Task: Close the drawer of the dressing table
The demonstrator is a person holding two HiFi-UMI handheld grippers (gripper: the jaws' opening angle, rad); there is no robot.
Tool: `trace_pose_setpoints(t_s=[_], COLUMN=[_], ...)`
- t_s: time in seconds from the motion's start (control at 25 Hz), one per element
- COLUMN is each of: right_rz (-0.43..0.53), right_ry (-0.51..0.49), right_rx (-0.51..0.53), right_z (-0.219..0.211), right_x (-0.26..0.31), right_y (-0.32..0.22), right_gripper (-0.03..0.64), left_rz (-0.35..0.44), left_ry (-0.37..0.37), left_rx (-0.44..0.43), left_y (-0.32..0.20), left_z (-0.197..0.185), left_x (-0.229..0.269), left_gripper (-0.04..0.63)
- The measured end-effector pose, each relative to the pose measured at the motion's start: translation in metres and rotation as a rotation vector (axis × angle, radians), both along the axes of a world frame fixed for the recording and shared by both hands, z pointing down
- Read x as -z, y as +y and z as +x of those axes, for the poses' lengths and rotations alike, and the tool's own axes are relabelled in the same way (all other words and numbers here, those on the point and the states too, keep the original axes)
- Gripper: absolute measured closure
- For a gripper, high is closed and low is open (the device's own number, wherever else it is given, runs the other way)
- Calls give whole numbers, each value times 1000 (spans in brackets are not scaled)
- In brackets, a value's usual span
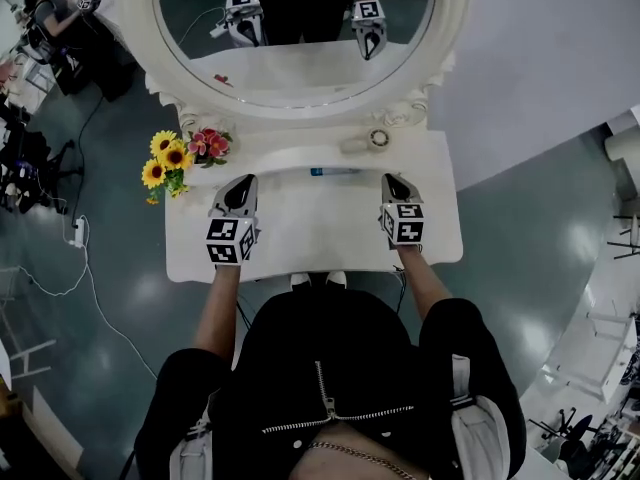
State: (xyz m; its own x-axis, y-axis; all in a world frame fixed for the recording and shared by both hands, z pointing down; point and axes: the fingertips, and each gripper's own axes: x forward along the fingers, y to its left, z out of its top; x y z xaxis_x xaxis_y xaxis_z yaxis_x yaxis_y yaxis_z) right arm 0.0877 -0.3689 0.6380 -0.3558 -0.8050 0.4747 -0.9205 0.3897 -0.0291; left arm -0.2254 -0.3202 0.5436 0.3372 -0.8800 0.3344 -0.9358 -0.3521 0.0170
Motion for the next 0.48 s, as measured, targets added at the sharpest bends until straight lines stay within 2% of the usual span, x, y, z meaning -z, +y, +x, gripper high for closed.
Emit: trace_pose_setpoints(t_s=[0.28, 0.48], right_rz=[95, 210], right_ry=[-64, -70], right_rx=[31, 103], right_z=[-25, -50], right_x=[53, 108], right_y=[-7, -2], right_gripper=[611, 612], left_rz=[45, 65], left_ry=[8, 6], left_rx=[-5, -9], left_y=[4, 5], left_z=[3, 4], left_x=[17, 24], left_gripper=[574, 574])
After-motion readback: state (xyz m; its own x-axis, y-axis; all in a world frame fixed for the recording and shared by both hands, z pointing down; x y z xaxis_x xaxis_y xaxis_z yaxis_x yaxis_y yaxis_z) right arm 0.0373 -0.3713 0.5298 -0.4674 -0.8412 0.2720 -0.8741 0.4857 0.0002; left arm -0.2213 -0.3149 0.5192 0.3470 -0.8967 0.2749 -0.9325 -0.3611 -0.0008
